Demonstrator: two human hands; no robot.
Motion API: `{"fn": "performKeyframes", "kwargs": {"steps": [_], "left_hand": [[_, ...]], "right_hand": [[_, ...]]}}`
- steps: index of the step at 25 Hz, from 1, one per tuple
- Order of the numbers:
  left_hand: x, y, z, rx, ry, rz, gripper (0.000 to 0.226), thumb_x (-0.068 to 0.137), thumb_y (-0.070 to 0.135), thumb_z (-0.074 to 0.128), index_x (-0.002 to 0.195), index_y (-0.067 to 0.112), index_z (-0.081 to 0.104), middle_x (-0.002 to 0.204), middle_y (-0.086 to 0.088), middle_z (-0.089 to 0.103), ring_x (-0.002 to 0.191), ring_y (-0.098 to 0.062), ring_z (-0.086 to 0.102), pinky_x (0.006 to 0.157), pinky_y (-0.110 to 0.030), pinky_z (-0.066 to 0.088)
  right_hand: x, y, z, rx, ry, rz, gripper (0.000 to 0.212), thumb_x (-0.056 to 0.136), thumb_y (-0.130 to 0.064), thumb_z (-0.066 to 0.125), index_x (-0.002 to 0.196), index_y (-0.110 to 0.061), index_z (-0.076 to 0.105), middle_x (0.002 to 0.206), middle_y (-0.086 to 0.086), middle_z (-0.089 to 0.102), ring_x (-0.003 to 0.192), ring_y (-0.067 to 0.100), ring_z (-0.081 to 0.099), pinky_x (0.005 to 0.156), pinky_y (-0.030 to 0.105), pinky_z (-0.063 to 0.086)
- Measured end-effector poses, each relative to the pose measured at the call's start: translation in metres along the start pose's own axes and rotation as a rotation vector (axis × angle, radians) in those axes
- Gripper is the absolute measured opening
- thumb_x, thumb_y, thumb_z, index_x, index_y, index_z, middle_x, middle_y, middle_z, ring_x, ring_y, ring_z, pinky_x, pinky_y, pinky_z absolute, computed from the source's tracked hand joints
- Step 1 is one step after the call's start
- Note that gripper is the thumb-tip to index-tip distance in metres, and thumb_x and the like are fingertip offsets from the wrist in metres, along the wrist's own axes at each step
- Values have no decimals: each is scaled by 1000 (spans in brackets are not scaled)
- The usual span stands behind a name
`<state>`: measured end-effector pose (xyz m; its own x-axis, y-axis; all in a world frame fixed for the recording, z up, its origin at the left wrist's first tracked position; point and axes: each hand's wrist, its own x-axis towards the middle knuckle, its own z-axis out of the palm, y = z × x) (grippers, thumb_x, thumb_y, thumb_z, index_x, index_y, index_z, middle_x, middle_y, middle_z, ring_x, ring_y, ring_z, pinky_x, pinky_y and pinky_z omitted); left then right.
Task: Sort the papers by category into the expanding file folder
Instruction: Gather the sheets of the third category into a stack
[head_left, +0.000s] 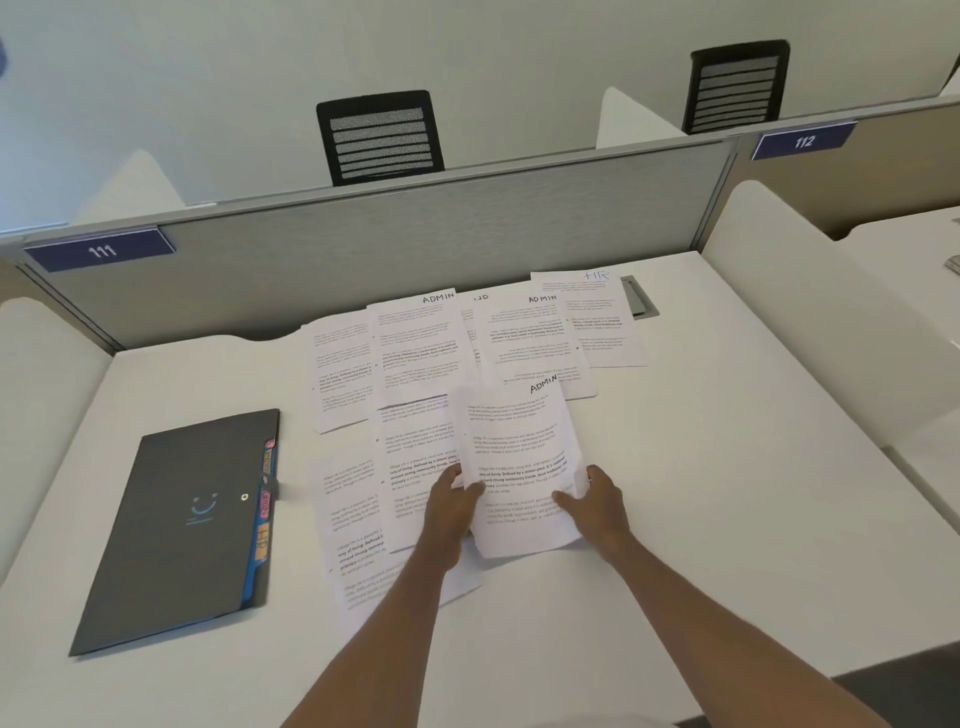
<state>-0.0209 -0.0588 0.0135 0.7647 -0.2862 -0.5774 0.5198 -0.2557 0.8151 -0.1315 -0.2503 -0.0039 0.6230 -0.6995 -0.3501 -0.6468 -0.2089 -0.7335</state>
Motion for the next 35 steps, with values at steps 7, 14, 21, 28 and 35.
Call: {"fn": "performKeyframes", "kwargs": {"steps": [7, 14, 21, 28, 35], "left_hand": [[-7, -15, 0, 210, 23, 43, 46, 95, 17, 70, 135, 19, 46, 133, -4, 61, 116, -25, 63, 98, -52, 59], [4, -7, -3, 219, 17, 176, 26, 104, 12, 56, 123, 29, 59, 126, 0, 72, 110, -21, 71, 92, -48, 63], [21, 3, -11, 128, 138, 201, 33, 108, 11, 54, 139, 16, 59, 128, 3, 70, 116, -22, 66, 103, -44, 56], [40, -17, -21, 92, 174, 145, 32, 108, 12, 54, 139, 20, 61, 133, 3, 70, 120, -19, 65, 110, -45, 52], [45, -22, -22, 68, 156, 121, 26, 107, 15, 56, 122, 34, 66, 120, 14, 76, 113, -12, 70, 104, -45, 57]], "right_hand": [[0, -9, 3, -191, -30, -14, 56, 84, -40, 78, 118, -8, 49, 118, 13, 66, 108, 37, 64, 79, 37, 48], [6, -13, -5, -226, 185, -61, 43, 92, -49, 63, 111, -13, 50, 108, 7, 64, 100, 32, 65, 75, 35, 46], [71, -41, -24, -69, 299, -31, 28, 95, -31, 61, 107, -6, 60, 108, 13, 62, 102, 35, 61, 84, 42, 49], [146, -81, -19, -146, 245, 82, 67, 89, -35, 74, 136, 4, 46, 137, 23, 47, 129, 40, 47, 100, 48, 46], [172, -95, 7, -472, 222, 150, 74, 82, -42, 81, 131, -2, 43, 136, 19, 44, 127, 34, 46, 100, 41, 46]]}}
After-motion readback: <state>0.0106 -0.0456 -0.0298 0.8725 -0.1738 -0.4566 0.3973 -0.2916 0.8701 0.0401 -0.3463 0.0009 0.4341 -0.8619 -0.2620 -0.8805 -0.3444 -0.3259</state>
